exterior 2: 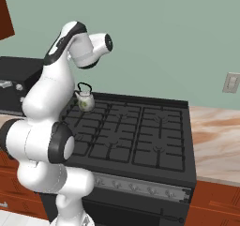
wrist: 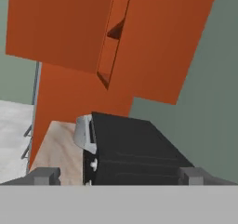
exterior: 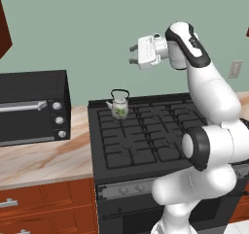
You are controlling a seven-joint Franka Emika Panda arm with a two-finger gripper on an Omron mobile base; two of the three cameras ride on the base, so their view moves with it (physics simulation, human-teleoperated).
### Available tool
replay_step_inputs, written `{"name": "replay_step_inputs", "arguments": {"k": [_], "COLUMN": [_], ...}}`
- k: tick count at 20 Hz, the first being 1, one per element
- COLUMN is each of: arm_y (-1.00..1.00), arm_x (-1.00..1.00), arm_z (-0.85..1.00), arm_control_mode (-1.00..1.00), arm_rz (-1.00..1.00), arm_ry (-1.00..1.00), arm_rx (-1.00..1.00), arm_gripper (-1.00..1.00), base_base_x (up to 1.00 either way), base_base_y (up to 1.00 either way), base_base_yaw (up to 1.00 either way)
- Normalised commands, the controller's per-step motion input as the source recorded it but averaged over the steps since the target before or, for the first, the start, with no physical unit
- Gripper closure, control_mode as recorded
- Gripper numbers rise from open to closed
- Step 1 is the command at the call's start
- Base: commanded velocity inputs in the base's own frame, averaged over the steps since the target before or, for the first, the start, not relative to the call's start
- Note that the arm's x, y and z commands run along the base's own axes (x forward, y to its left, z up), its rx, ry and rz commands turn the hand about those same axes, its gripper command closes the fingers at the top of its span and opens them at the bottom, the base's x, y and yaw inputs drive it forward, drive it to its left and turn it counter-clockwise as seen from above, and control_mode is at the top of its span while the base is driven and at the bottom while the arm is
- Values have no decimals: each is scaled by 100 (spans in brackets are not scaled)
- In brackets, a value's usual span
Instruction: Pick the kettle from the cabinet and place it on a stove burner. Then pick the pot from the counter and place it on another stove burner. Finally, turn both burners on.
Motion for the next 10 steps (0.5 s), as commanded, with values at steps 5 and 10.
{"name": "replay_step_inputs", "arguments": {"k": [5,10], "arm_y": [12,2], "arm_x": [-24,-35], "arm_z": [5,2], "arm_control_mode": [-100,-100], "arm_rz": [3,3], "arm_ry": [-12,-15], "arm_rx": [-10,-7], "arm_gripper": [-100,-100], "base_base_x": [0,0], "base_base_y": [0,0], "base_base_yaw": [0,0]}}
